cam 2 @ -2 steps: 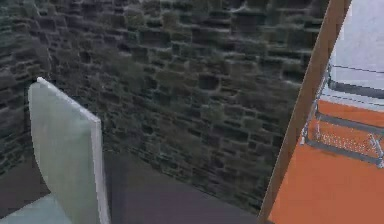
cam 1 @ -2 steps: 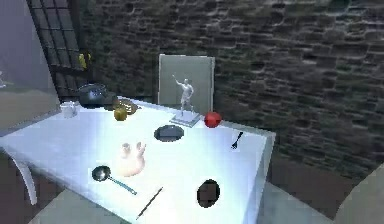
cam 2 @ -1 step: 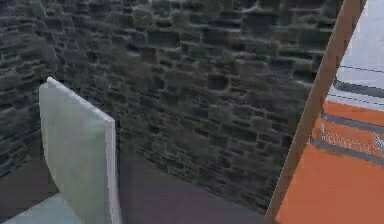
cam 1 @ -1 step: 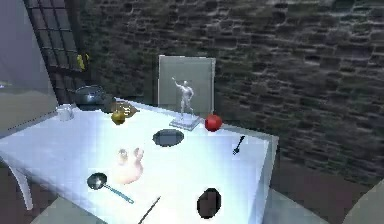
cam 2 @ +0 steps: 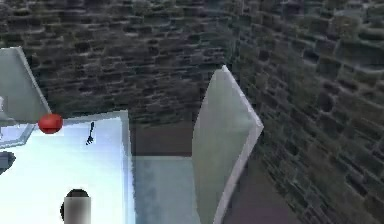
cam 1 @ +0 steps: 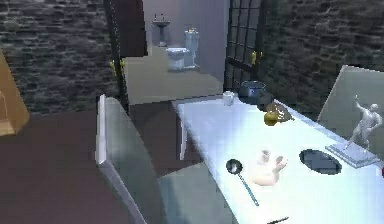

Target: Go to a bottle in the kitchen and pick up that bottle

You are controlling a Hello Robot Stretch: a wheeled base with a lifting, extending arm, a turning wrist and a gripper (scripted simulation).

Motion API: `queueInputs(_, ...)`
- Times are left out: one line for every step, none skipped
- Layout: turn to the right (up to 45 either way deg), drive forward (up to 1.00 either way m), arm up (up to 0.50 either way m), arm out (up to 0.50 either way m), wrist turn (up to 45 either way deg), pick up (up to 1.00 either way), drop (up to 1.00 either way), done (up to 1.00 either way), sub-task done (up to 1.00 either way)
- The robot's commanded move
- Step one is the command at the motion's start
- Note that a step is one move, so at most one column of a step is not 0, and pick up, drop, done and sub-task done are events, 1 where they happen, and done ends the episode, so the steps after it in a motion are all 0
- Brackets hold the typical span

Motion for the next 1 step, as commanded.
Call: queueInputs(-45.0,0.00,0.00,0.00,0.0,0.00,0.00,0.00,0.00)
